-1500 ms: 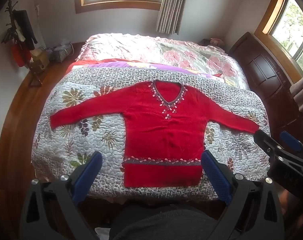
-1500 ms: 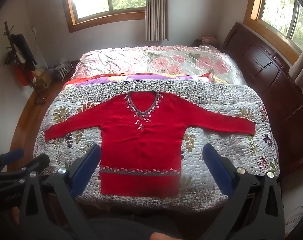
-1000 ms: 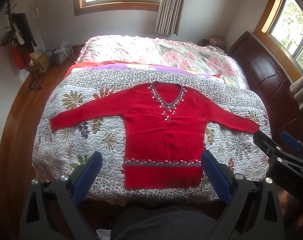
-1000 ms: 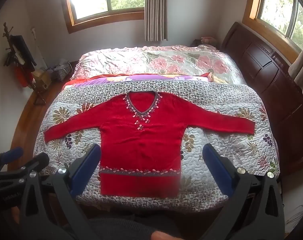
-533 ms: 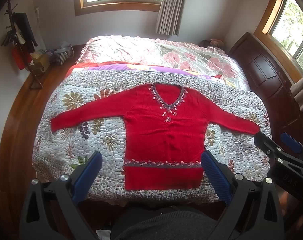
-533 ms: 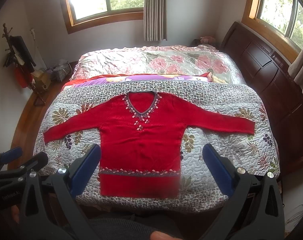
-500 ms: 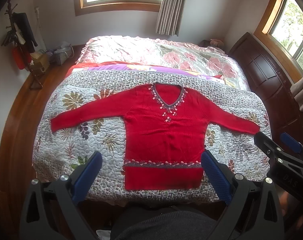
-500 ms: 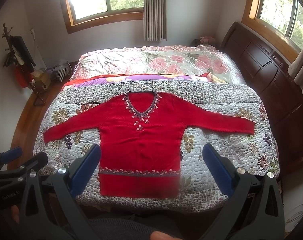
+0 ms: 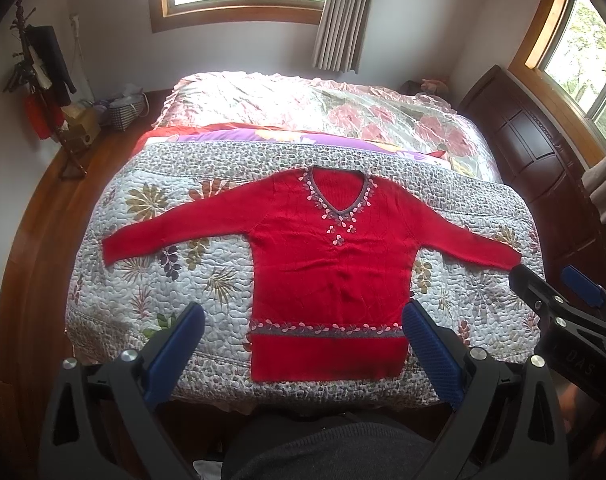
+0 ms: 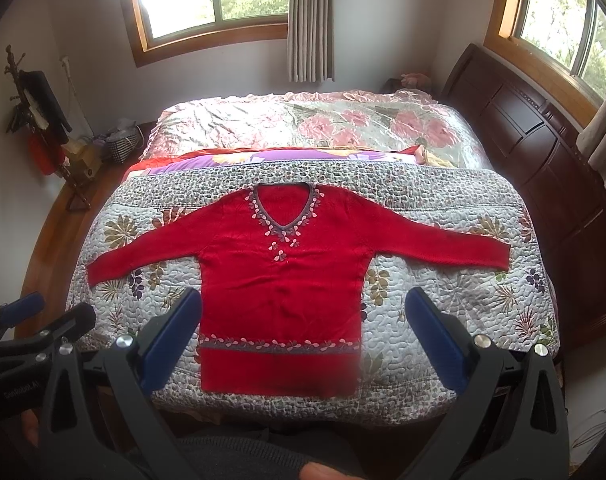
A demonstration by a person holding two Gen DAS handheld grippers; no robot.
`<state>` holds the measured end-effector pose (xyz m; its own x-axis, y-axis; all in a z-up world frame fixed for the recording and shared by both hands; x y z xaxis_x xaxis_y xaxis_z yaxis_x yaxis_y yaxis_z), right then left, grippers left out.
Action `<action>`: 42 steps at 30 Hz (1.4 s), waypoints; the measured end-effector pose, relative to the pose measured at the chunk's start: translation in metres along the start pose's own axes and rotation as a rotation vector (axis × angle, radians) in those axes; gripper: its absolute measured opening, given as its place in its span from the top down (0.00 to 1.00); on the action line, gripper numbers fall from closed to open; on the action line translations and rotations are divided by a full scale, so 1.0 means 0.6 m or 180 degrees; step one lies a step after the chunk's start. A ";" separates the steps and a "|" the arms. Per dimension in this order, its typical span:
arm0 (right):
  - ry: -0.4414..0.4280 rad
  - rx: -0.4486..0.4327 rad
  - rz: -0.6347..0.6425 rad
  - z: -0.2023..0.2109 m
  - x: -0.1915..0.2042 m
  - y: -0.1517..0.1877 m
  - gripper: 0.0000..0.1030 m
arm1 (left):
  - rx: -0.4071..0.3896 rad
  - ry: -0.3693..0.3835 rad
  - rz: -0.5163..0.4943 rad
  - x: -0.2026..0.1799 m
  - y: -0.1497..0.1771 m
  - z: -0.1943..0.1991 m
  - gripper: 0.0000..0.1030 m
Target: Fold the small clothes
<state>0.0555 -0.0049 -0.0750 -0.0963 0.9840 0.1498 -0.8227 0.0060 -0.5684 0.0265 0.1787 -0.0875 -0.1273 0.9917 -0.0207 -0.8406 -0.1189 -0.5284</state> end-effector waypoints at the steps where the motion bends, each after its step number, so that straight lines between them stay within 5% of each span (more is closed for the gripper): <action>1: 0.0002 -0.0002 0.0000 0.000 0.001 -0.001 0.03 | -0.0003 0.0000 -0.0002 0.000 -0.001 0.000 0.04; 42: 0.0012 0.0010 0.0008 -0.004 0.009 -0.004 0.03 | -0.0047 -0.0027 0.0028 0.016 -0.012 -0.005 0.04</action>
<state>0.0585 0.0009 -0.0746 -0.0962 0.9847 0.1452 -0.8242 0.0030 -0.5663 0.0328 0.1890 -0.0867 -0.1391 0.9901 -0.0183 -0.8316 -0.1268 -0.5407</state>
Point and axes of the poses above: each gripper's, at about its wrist camera, not at the fingertips, and z roughly against the way its jaws point, x to its left, y to its underside, the point moved 9 cm from there along -z, roughly the way its jaws point, and after that the axes turned 10 degrees about -y, right-handed, at the moved point
